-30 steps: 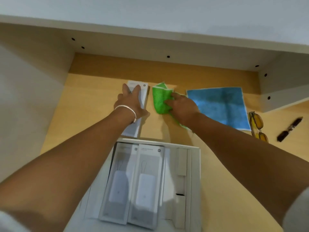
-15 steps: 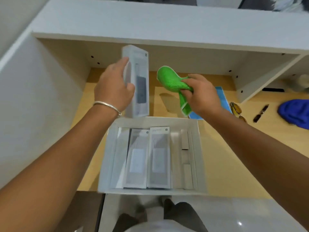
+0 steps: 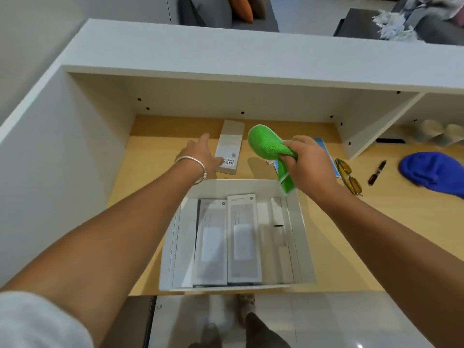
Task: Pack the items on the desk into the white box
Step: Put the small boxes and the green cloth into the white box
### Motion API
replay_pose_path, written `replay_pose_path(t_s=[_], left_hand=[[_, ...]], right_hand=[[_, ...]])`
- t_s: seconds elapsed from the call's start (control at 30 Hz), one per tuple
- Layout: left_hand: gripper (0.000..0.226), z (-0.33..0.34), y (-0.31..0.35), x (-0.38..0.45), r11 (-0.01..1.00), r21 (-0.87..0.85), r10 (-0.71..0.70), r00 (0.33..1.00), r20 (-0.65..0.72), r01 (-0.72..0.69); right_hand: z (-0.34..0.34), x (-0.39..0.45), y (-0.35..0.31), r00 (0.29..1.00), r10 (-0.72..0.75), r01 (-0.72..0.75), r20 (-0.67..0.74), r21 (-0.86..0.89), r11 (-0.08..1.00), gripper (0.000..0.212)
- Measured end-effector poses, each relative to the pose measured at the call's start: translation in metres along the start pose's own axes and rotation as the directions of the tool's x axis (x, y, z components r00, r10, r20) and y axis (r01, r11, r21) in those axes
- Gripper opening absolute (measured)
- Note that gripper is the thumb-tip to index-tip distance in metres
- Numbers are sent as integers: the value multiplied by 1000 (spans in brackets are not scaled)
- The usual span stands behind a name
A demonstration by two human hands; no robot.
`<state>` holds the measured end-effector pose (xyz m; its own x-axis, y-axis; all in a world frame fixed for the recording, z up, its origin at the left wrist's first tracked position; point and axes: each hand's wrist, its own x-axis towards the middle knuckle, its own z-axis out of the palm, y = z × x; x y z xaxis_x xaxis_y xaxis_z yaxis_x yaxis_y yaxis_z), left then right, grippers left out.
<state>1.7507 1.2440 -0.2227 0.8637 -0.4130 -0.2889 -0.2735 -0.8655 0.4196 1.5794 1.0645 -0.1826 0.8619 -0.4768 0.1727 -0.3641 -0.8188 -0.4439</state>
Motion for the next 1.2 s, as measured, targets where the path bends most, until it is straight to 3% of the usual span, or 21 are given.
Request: replay_pose_path(t_s=[0.17,0.47,0.67,0.9,1.03,1.2], left_hand=[[93,27,27,45,994,101,-51,995,85,42],[111,85,53,99,983,176,-86,981,176,55],[102,91,48,110,972,226,-111,978,176,70],[88,30,38,79,989,148,-8,1000,9,7],[77,-10,22,24,981,185,83,989,-120,-60],[76,-34,-3,-63,965,235,162,969,-184,-116]], right_hand=[[23,32,28,996,81,-80,37,-20,997,33],[48,81,68,996,70,-69,56,-29,997,34],[59,92,78,991,57,-53,117,-41,998,34],[41,82,56,997,26,-26,71,-14,1000,35],[19,60,29,999,-33,34,-22,44,998,34],[-5,14,-5,992,-81,91,-100,101,991,31]])
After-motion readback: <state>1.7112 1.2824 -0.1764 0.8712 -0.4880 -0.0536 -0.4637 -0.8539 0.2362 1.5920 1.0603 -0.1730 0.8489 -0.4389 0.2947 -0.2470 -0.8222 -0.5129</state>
